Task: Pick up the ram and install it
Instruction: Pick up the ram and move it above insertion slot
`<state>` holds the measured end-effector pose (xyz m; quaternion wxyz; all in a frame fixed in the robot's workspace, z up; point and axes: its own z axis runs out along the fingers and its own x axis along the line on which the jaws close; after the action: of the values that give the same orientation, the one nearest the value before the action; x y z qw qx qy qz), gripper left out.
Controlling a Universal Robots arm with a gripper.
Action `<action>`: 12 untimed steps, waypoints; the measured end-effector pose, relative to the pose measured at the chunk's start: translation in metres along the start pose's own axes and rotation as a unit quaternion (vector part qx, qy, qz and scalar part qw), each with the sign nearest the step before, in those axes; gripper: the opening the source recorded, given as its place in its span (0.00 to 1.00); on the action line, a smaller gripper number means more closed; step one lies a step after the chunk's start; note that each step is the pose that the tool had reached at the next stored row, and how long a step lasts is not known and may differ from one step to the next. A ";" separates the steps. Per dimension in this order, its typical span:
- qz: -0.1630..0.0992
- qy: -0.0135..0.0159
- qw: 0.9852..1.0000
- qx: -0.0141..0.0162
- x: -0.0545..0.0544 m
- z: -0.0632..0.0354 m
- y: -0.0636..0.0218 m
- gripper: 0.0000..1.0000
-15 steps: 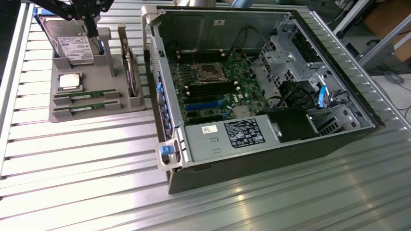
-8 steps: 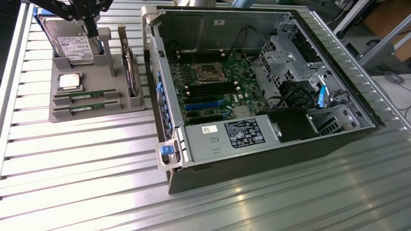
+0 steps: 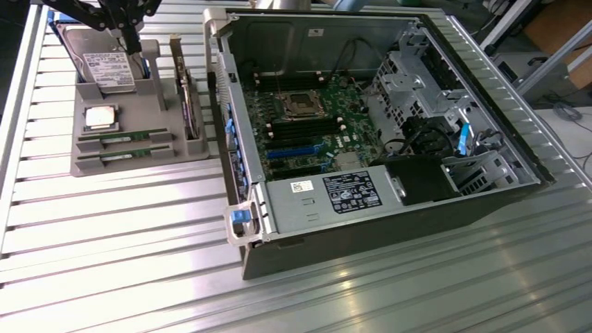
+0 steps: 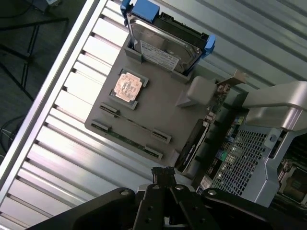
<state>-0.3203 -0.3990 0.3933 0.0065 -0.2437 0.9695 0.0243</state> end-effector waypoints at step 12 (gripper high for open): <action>-0.036 0.002 0.999 -0.001 0.000 0.0000 0.0000 0.11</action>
<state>-0.3203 -0.3989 0.3933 0.0057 -0.2785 0.9601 0.0245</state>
